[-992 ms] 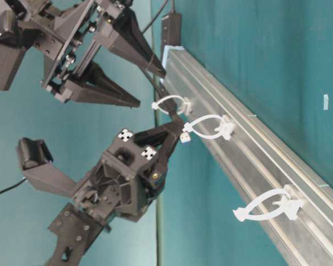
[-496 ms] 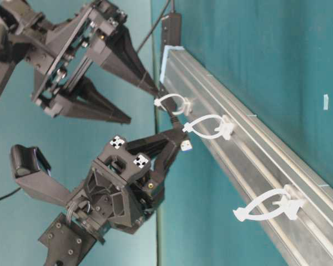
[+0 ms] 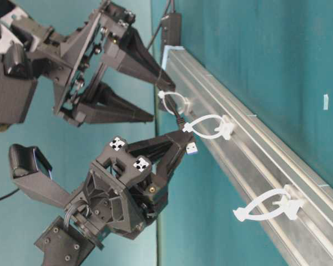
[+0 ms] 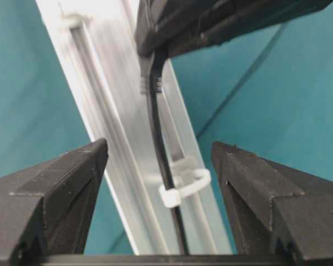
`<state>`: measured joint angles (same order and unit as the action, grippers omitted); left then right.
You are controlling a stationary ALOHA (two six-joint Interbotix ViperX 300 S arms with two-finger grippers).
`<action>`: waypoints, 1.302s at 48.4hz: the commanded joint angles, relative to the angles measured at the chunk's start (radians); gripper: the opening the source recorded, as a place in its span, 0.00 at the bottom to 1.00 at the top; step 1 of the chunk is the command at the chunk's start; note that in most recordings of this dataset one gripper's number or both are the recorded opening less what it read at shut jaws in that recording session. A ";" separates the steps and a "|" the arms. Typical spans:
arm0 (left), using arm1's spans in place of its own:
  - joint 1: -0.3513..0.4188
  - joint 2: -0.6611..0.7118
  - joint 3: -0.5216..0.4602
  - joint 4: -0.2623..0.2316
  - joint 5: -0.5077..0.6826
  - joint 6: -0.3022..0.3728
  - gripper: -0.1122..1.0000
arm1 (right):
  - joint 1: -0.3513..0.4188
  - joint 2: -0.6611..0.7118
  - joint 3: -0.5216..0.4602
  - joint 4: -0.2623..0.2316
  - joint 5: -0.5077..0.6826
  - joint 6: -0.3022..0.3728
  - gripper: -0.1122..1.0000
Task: Pass the USB cable through three rings with both arms.
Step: 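Grasp the cable behind the plug with the left gripper, open the right, then pull the cable through the first ring with the left gripper toward the second ring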
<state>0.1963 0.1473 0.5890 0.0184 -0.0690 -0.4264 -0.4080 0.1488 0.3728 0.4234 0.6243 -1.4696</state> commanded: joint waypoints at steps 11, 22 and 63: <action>0.008 -0.021 -0.015 0.003 -0.008 0.003 0.19 | 0.041 0.038 -0.037 -0.034 0.015 0.015 0.81; 0.011 -0.021 -0.015 0.003 -0.009 0.006 0.19 | 0.049 0.044 -0.038 -0.044 0.015 0.015 0.80; 0.011 -0.020 -0.017 0.003 -0.011 0.006 0.19 | 0.051 0.086 -0.071 -0.124 0.037 0.018 0.46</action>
<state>0.2102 0.1473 0.5875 0.0184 -0.0690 -0.4218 -0.3651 0.2286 0.3114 0.3129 0.6627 -1.4680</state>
